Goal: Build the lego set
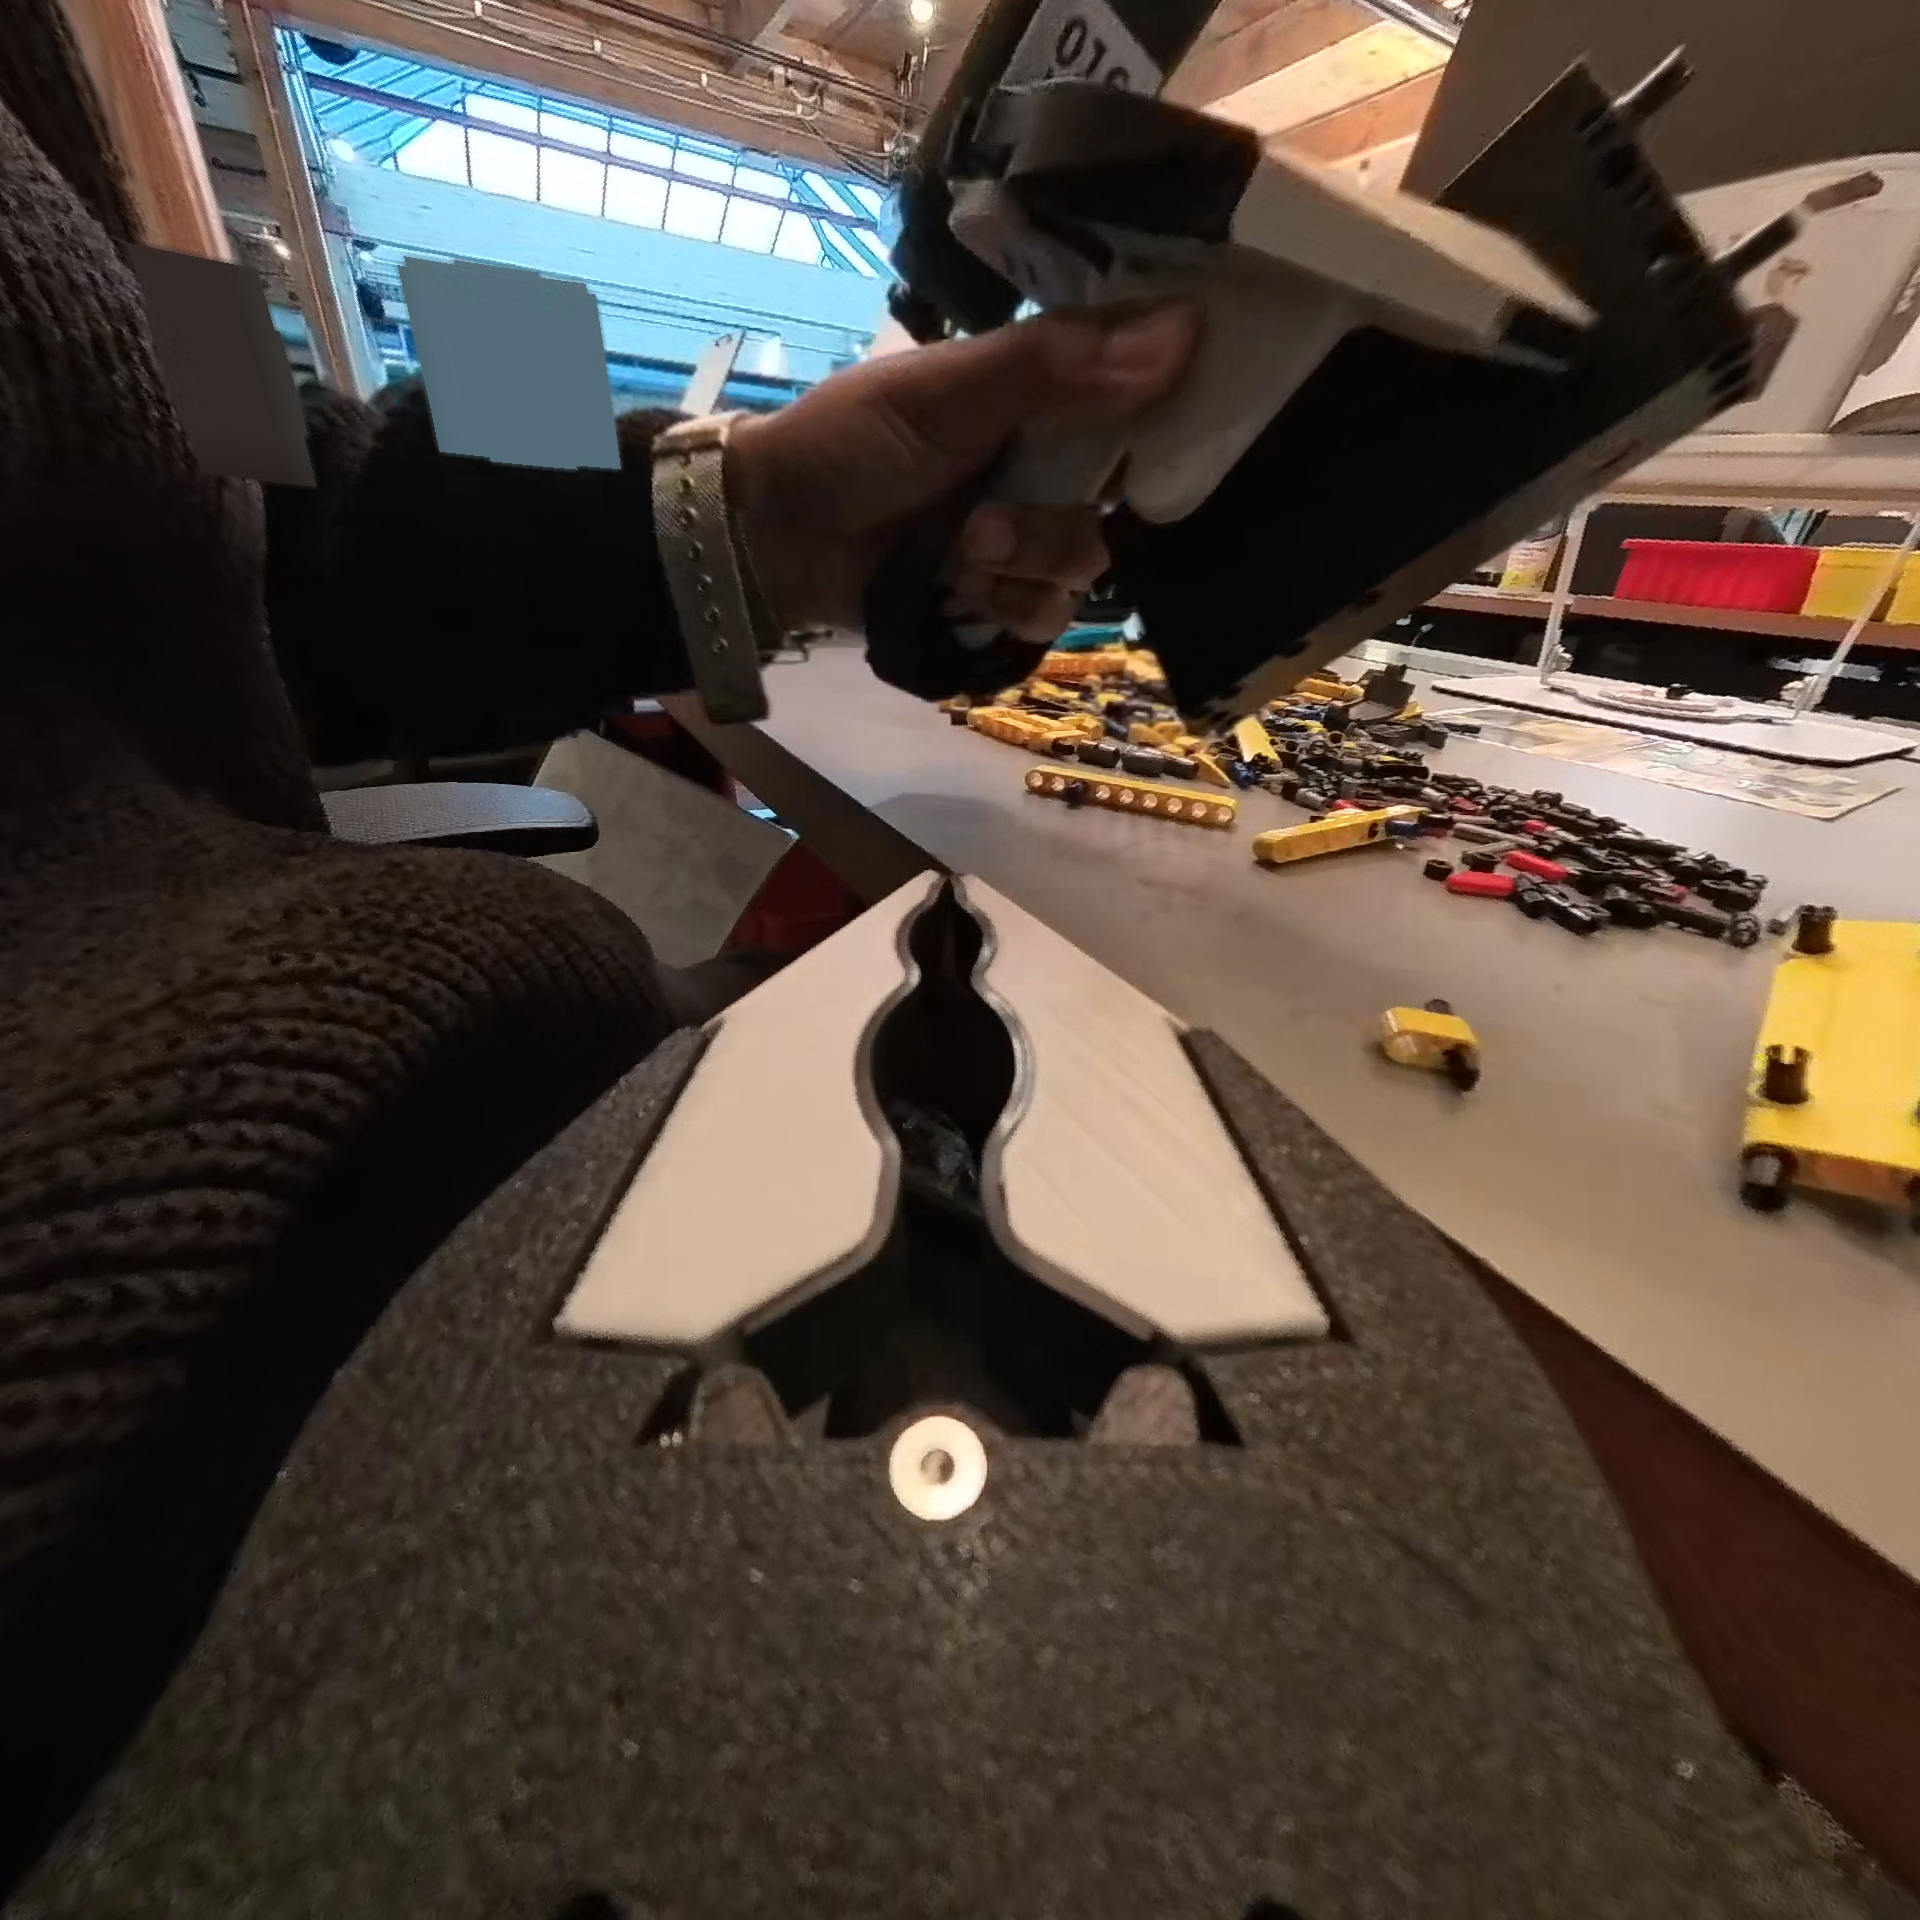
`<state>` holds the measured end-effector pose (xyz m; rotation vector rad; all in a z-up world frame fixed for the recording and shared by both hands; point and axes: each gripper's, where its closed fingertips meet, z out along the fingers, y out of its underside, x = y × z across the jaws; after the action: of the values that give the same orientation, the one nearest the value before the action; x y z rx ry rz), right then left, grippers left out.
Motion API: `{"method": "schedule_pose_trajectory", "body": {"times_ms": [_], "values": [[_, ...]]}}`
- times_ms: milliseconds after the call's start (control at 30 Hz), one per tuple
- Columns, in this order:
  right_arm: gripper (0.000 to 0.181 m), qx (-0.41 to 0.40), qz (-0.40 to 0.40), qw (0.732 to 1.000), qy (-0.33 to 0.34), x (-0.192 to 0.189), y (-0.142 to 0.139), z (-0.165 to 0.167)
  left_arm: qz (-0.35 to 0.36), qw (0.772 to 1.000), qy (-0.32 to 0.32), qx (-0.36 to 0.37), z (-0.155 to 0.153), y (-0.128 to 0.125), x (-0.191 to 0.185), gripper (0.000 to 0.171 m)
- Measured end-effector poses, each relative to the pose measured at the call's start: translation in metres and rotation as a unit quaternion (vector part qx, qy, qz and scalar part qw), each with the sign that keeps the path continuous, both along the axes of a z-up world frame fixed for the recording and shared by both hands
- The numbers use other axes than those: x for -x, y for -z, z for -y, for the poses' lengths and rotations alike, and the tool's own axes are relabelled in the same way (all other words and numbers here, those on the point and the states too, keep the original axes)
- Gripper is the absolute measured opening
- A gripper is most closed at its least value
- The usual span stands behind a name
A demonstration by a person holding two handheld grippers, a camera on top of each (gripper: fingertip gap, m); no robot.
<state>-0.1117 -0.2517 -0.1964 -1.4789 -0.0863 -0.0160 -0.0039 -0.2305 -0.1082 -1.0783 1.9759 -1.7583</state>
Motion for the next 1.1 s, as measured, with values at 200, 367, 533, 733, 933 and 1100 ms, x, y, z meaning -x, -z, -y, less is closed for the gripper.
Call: {"method": "schedule_pose_trajectory", "body": {"times_ms": [200,367,533,733,933,1100], "values": [[0.0,0.012,0.024,1.0,0.0,0.005,0.004,0.0,0.017,0.997,-0.033,0.065,0.002,-0.006,-0.008,0.027],[0.0,0.006,0.019,1.0,-0.005,0.008,0.0,0.002,0.043,0.995,-0.067,0.057,0.001,0.0,-0.011,0.027],[0.0,0.006,0.011,1.0,-0.002,0.007,0.0,0.004,0.066,0.995,-0.069,0.041,0.009,0.007,-0.011,0.026],[0.0,0.006,0.008,1.0,-0.001,0.006,0.0,0.004,0.09,0.993,-0.07,0.026,0.013,0.006,-0.01,0.026],[0.0,0.008,0.008,1.0,-0.001,0.006,0.001,0.004,0.086,0.993,-0.072,0.022,0.013,0.008,-0.01,0.026],[0.0,0.009,0.005,1.0,0.0,0.005,0.002,0.004,0.074,0.995,-0.069,-0.002,0.016,0.014,-0.011,0.026]]}}
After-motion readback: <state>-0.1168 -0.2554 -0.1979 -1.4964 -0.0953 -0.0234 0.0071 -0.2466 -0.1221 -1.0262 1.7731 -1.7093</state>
